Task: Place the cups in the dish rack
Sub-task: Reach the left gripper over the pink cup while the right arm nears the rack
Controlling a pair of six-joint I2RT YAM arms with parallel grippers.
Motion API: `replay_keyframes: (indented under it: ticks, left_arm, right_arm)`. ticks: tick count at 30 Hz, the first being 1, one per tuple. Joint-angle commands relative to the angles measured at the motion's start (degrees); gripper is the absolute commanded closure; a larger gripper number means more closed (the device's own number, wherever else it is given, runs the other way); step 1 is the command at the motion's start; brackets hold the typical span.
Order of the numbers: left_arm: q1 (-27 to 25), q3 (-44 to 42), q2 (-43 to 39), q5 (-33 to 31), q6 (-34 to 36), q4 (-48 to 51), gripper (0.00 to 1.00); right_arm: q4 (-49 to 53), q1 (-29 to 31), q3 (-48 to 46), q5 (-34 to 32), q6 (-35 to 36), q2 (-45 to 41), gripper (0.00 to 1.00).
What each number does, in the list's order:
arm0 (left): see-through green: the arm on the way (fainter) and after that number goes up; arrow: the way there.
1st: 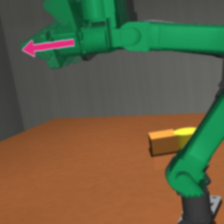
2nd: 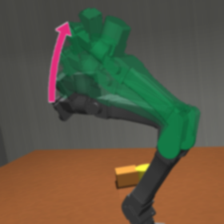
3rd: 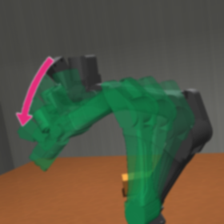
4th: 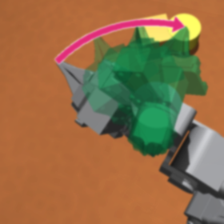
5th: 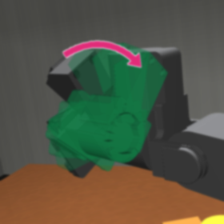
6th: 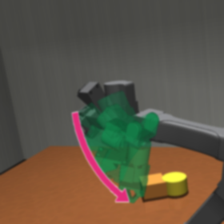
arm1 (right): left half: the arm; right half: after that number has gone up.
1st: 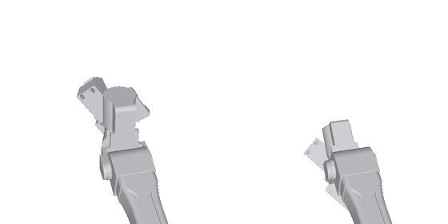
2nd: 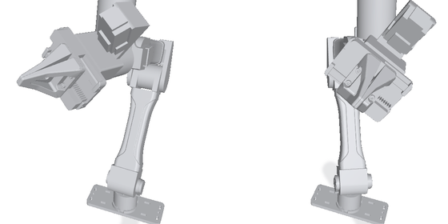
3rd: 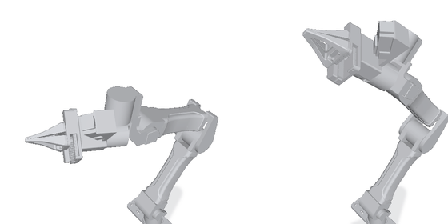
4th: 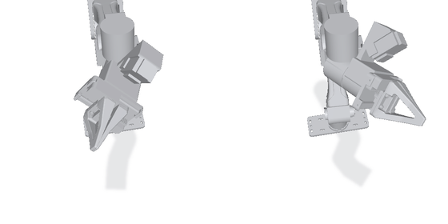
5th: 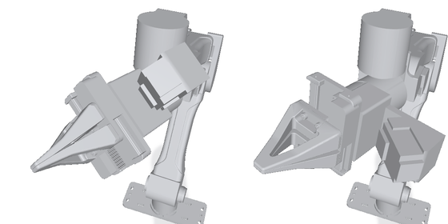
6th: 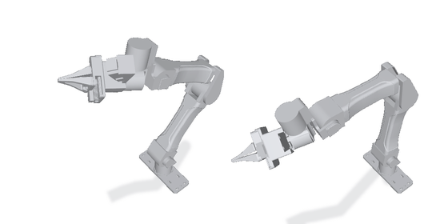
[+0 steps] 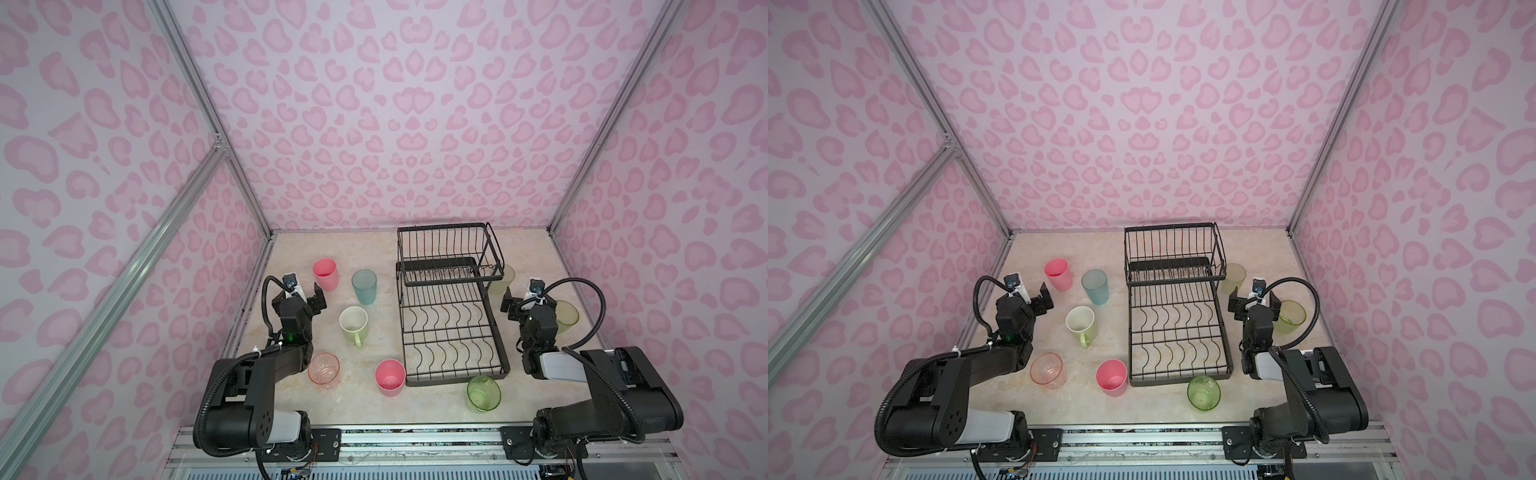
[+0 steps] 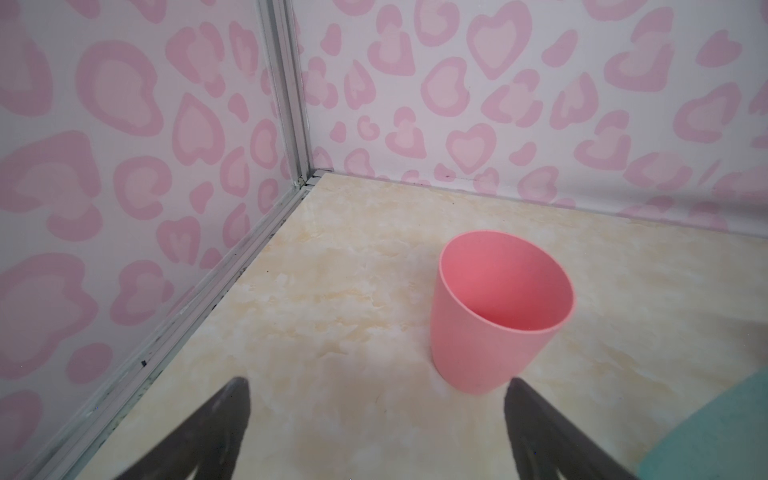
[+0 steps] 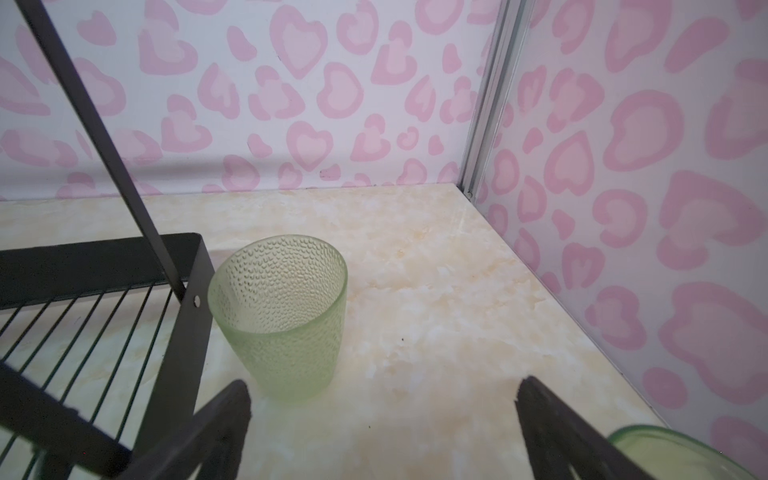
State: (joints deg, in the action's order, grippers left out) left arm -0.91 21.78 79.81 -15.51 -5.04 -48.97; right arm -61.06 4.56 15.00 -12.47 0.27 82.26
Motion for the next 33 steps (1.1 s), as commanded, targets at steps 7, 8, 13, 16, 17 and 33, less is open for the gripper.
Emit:
replay_keyframes:
  ticks: [7, 8, 13, 16, 17, 33]
  left_arm:
    - [-0.3, 12.1, -5.5, -6.2, -5.8, 25.7, 0.0]
    - [-0.3, 14.3, -5.8, -5.8, -6.8, 28.9, 0.01]
    - [-0.3, 25.3, -5.3, -7.8, -14.5, 46.8, 0.1]
    - [-0.3, 32.6, -3.3, -7.4, -17.9, 56.7, 0.13]
    - [-0.3, 34.8, -2.4, -6.6, -18.6, 59.3, 0.14]
    - [0.9, 60.1, 14.8, 8.9, -18.2, 88.1, 0.15]
  right_arm:
    - [6.9, 0.8, 1.6, -5.4, 0.4, -6.1, 0.05]
    - [8.3, 0.9, 1.9, -6.6, -0.2, -7.4, 0.06]
    - [18.5, 1.2, 4.5, -8.1, -6.1, -14.6, 0.03]
    - [28.3, 1.9, 8.1, -9.1, -10.5, -18.7, 0.02]
    - [30.8, 2.2, 9.1, -8.9, -11.3, -20.0, 0.02]
    - [78.5, 3.3, 31.8, -2.7, -24.4, -28.2, 0.09]
